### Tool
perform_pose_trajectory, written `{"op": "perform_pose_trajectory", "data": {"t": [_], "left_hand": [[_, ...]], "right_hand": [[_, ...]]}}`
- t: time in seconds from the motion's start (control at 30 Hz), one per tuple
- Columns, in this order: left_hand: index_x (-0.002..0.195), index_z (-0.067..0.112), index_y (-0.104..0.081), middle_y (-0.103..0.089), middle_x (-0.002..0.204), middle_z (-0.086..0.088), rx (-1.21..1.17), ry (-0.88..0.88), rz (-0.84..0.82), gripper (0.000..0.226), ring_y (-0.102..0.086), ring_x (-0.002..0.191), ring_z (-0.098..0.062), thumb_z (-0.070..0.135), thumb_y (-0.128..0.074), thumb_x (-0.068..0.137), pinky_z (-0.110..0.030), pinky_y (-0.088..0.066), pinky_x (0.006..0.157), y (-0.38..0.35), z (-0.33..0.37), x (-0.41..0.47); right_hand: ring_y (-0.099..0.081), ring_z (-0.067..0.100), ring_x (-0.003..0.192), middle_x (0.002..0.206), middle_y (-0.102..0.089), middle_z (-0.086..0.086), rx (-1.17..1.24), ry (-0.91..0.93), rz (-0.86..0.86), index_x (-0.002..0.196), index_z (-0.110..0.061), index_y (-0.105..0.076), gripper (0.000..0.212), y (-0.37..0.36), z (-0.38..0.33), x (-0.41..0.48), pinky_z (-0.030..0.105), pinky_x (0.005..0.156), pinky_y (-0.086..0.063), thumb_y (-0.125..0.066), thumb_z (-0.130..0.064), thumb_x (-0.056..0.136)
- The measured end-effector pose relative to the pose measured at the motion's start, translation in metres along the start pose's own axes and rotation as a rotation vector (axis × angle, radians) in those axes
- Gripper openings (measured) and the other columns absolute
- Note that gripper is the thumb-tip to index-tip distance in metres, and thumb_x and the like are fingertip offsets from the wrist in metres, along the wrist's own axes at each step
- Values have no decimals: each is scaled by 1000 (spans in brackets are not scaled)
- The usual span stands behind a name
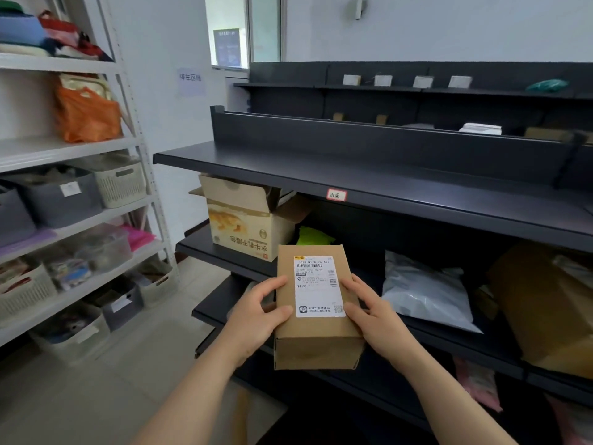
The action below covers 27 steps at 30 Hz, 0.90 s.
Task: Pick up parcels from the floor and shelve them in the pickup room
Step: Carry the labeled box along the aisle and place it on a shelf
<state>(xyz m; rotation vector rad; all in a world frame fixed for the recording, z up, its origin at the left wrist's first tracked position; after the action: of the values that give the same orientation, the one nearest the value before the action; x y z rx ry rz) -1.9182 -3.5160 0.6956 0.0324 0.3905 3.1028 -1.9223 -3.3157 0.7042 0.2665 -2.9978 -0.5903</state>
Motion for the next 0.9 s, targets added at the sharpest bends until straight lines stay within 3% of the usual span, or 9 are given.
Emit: {"op": "perform_pose_trajectory", "data": {"t": [0.17,0.27,0.33,0.4,0.53,0.7,0.9], "left_hand": [[120,51,-49,-48,129,14,-10,-8,-43,50,-52,113,-5,18,-65,86,-25,-51,85,-6,7,31],[128,43,-49,-48,120,18,-19,-19,-55,51,-52,101,2,16,-63,88,-15,-49,68,-9,10,48],[129,42,-49,-50,118,18,-47,-13,-60,51,-54,99,3,14,-63,88,-15,-51,67,-10,9,57],[129,40,-50,-53,121,14,-77,-3,-79,51,-57,102,-2,13,-63,88,-18,-52,71,-13,8,64],[133,34,-50,-58,123,5,-123,0,-117,53,-61,102,-9,9,-62,88,-19,-55,70,-13,10,83],[133,36,-50,-52,133,5,-130,0,-185,54,-59,113,-17,10,-63,87,-37,-55,90,-7,2,107],[132,38,-50,-52,133,6,-101,-40,-298,53,-58,115,-16,12,-63,87,-37,-54,92,18,-1,142]], "right_hand": [[-48,-8,98,135,-25,-28,26,-37,30,141,-35,-35,47,13,0,22,9,59,-49,-45,-18,98],[-48,-3,106,135,-26,-26,-1,-14,54,141,-34,-36,47,18,0,36,10,74,-46,-46,-19,98],[-43,4,119,136,-25,-26,-23,-16,61,142,-34,-35,48,19,2,43,19,91,-42,-47,-21,97],[-39,4,125,139,-25,-25,-44,-14,72,143,-33,-35,49,21,3,50,23,98,-40,-47,-21,97],[-38,-1,118,134,-27,-28,-63,-4,113,141,-34,-37,47,23,-3,61,14,84,-40,-46,-19,97],[-34,-3,120,133,-25,-29,-68,-25,168,141,-35,-37,48,18,-2,74,19,93,-36,-47,-19,97],[-41,6,126,135,-25,-30,-55,-55,279,142,-34,-36,50,-6,-11,92,26,99,-41,-47,-19,96]]}}
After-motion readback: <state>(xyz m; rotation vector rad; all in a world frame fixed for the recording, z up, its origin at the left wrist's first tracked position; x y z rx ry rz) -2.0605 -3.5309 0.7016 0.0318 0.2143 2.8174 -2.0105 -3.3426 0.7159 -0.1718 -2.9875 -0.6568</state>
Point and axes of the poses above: each hand's wrist, its own x-axis towards the middle knuckle, its own y-axis out of the back of the hand, z = x × y, the point moved 10 cm from there along x, towards the middle knuckle
